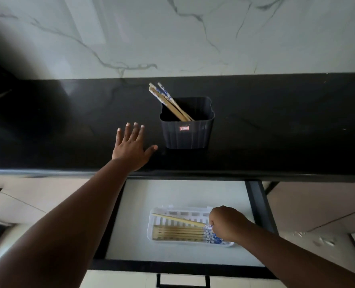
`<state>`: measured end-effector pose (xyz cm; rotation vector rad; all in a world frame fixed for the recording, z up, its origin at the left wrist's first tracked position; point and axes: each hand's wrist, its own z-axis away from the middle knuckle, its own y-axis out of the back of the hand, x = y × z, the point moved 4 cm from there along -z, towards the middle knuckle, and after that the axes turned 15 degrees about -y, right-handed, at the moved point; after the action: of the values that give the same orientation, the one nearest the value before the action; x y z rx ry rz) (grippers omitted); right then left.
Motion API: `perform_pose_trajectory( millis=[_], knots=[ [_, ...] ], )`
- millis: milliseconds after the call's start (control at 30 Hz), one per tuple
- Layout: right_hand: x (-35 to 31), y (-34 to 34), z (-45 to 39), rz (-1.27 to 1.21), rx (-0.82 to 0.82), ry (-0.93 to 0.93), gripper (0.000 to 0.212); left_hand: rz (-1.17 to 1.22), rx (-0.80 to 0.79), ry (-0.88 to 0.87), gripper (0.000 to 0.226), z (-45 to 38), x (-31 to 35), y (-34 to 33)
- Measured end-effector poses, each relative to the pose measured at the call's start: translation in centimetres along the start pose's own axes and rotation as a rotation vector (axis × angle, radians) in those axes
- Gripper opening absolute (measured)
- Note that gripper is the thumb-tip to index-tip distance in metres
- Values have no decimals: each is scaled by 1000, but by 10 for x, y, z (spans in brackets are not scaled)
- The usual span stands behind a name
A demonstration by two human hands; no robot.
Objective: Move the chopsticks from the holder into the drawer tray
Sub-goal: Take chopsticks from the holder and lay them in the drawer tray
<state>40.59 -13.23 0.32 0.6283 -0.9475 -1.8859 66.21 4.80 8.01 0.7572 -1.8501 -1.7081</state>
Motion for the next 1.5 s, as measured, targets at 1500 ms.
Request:
perform_pose_trajectory(
  millis=[1500],
  knots=[
    [-38, 214, 27, -866, 65, 297, 15, 190, -61, -59, 93, -6, -15, -33]
  ],
)
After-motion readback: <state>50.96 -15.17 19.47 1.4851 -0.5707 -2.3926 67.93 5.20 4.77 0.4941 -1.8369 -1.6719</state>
